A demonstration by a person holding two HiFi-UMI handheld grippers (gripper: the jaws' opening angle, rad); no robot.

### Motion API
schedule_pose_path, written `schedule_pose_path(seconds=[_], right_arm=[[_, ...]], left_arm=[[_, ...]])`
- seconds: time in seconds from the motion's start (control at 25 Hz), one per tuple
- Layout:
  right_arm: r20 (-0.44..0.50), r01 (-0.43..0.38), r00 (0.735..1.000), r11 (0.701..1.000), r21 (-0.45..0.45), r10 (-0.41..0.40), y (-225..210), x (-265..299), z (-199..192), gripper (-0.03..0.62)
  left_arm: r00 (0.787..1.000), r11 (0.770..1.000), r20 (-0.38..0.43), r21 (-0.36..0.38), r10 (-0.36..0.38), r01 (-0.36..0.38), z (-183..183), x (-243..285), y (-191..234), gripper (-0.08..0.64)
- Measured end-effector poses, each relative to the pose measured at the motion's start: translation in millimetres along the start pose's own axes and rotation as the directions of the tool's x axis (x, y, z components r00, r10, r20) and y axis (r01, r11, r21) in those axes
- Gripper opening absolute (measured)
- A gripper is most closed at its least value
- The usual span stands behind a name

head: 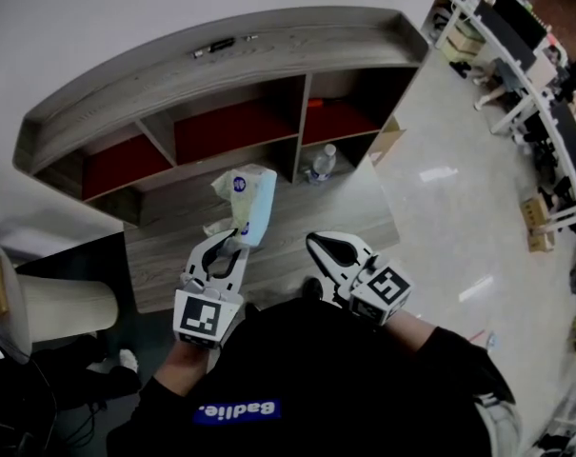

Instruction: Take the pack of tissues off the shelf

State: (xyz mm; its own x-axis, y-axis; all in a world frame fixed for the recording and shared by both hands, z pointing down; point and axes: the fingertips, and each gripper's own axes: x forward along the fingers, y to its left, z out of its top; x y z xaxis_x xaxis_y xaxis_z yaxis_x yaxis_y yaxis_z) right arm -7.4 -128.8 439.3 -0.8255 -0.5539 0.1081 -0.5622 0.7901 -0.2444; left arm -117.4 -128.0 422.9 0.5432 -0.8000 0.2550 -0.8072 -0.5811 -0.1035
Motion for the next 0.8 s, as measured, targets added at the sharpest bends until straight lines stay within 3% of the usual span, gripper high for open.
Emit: schedule_pose_path(seconds=[0.12, 0.36, 0.8], right_arm=[[0.002, -0.005, 1.0, 1.0, 0.0, 0.005, 0, 2, 1, 0.029], [-0.002, -0.012, 1.0, 1.0, 0.001, 0.012, 1, 5, 0, 0.029], [0.005, -0.017, 1.0, 1.0, -0.003, 0.017, 3, 4, 2, 0.029]], left_arm=[[0.999, 0.994, 0.025, -0.102, -0.03, 0.033, 3, -1, -5, 0.061], [0.997, 0.984, 0.054, -0.166, -0.063, 0.071, 7, -4, -14, 0.061], [0.994, 0.977, 0.063, -0.188, -0.088, 0.098, 8, -4, -23, 0.061]])
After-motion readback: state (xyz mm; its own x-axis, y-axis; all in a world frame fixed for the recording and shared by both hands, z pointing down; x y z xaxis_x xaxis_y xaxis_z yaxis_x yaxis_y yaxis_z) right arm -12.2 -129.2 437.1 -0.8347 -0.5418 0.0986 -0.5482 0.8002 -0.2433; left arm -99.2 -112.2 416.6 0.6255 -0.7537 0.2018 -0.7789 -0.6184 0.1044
